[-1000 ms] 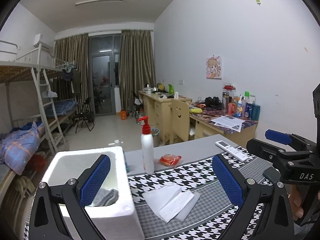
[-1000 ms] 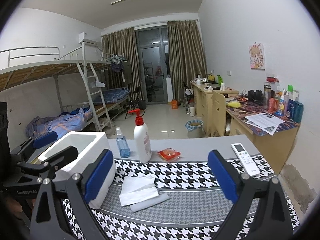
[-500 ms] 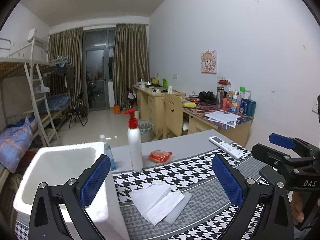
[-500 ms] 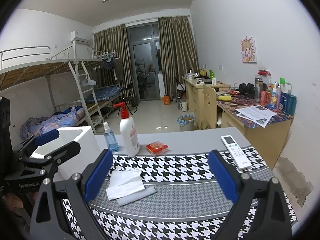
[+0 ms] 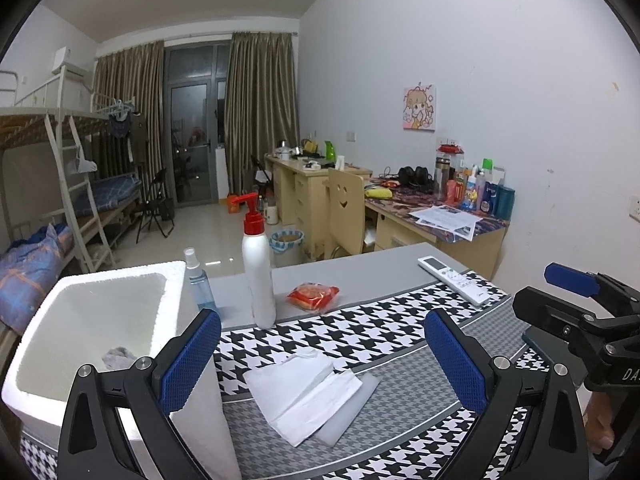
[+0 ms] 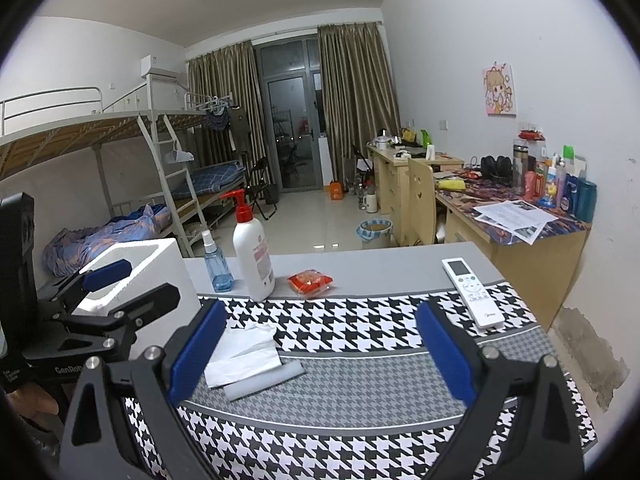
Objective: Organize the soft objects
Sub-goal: 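Withdraw both tools from the box back over the white tissues, then lower the left tool onto the white tissues and open it around them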
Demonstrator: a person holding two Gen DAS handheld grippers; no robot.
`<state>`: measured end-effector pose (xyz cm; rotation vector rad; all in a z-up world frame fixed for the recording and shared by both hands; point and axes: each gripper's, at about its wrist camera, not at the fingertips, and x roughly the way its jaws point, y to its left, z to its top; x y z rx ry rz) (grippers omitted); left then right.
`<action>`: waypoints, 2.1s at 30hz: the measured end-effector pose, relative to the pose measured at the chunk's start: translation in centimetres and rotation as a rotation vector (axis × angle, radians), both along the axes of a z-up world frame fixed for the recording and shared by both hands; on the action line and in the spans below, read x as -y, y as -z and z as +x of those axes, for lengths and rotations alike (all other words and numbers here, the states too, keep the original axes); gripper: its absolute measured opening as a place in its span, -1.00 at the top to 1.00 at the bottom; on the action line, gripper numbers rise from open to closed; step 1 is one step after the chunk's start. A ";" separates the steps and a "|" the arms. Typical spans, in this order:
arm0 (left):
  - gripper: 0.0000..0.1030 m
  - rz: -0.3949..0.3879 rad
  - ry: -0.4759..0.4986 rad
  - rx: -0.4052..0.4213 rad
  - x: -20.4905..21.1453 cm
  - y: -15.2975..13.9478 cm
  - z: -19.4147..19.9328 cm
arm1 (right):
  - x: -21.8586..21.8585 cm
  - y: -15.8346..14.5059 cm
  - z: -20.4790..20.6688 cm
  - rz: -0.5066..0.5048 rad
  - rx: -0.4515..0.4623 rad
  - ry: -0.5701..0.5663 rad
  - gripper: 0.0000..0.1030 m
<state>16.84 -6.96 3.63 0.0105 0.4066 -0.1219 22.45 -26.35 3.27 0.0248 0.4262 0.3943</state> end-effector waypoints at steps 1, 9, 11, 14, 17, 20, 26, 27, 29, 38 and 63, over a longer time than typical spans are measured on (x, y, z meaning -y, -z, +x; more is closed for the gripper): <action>-0.98 0.003 -0.002 -0.003 0.0 0.0 0.1 | 0.0 0.1 0.0 -0.001 0.000 -0.003 -0.90; -0.98 0.012 -0.043 -0.013 0.4 0.5 0.7 | 0.1 0.8 0.6 -0.026 -0.017 -0.029 -0.90; -0.98 0.018 -0.050 -0.021 0.6 0.7 1.0 | -0.2 1.2 0.9 -0.036 -0.025 -0.038 -0.90; -0.98 0.019 -0.064 -0.033 0.6 1.1 1.5 | -0.5 1.7 1.4 -0.049 -0.035 -0.062 -0.90; -0.98 0.011 -0.075 -0.049 0.7 1.6 1.9 | -0.4 2.1 1.8 -0.054 -0.044 -0.074 -0.90; -0.98 0.013 -0.080 -0.059 1.1 1.9 2.1 | 0.1 2.4 2.2 -0.045 -0.058 -0.082 -0.90; -0.98 0.049 -0.106 -0.057 1.8 2.4 2.4 | 0.6 3.1 2.8 -0.039 -0.076 -0.102 -0.90; -0.98 0.058 -0.110 -0.056 2.0 2.5 2.5 | 0.7 3.2 2.9 -0.042 -0.079 -0.104 -0.90; -0.98 0.053 -0.098 -0.060 2.4 2.5 2.7 | 0.9 3.4 3.1 -0.044 -0.083 -0.104 -0.90; -0.98 0.051 -0.057 -0.091 3.7 3.1 3.9 | 2.4 4.0 3.8 -0.015 -0.111 -0.089 -0.90; -0.94 -0.005 -0.210 -0.202 0.4 7.1 6.9 | -1.2 5.8 5.5 -0.093 -0.185 -0.175 -0.90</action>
